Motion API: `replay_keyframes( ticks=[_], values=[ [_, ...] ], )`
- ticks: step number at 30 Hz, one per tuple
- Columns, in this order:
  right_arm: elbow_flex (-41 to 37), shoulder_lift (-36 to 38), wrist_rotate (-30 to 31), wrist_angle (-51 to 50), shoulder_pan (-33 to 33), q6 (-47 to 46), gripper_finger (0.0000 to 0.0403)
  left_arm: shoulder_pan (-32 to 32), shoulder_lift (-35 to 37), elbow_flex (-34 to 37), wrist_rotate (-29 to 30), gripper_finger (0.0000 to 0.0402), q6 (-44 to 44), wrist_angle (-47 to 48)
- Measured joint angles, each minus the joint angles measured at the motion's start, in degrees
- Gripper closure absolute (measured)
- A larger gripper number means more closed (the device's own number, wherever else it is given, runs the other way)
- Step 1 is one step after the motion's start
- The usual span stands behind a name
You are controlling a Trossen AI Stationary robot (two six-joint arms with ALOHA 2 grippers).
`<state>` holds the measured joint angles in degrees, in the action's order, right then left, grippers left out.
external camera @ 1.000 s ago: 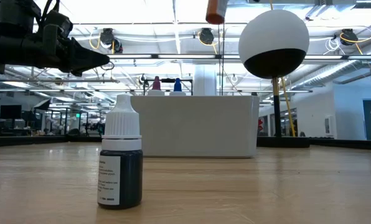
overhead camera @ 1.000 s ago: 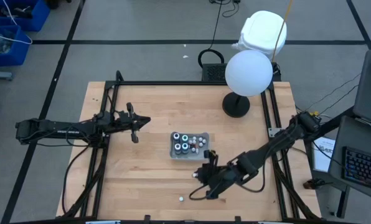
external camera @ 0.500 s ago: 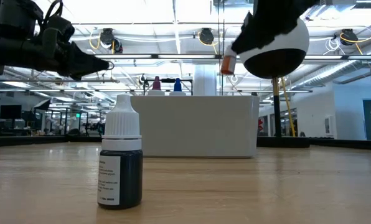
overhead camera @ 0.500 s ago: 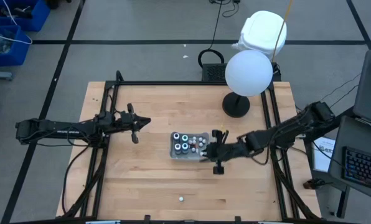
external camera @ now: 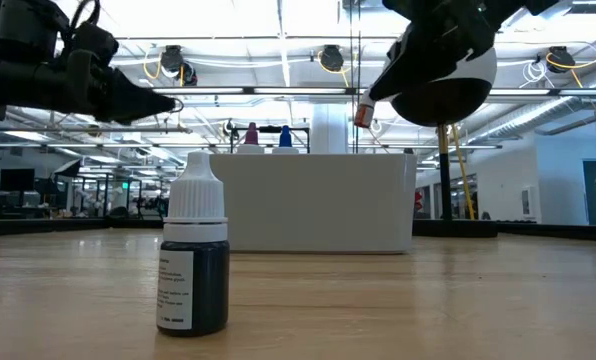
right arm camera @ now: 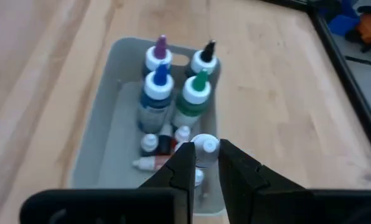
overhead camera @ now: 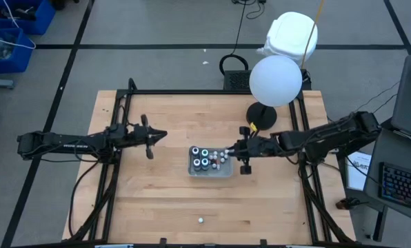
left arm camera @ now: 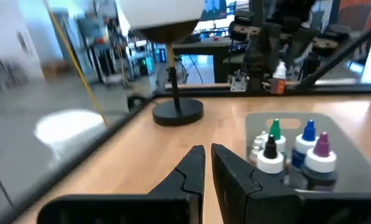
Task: Pick & Place food coloring
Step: Put the small red food coloring bottle into the gray bin
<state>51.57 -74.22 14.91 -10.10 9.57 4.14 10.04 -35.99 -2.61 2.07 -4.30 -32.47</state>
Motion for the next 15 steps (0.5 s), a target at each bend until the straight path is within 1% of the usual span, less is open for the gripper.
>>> replay_keyframes(
  ticks=[2,3,7,15],
  values=[
    [0.0,0.0,-0.08,0.52,-0.75,0.7,0.036,-0.02,0.01,0.0,-0.04,0.0364,-4.94,-1.0],
    [0.0,0.0,-0.1,0.5,-0.97,0.78,0.036,-0.01,0.02,0.0,-0.03,0.0364,-6.07,-1.24],
    [0.0,-0.3,-0.17,0.39,-1.27,0.86,0.036,0.0,0.0,0.0,-0.02,0.0364,-6.39,-1.18],
    [0.0,-0.28,-0.16,1.3,-1.28,-0.24,0.036,0.0,0.0,0.0,0.0,0.0364,-12.58,-1.15]
  ],
)
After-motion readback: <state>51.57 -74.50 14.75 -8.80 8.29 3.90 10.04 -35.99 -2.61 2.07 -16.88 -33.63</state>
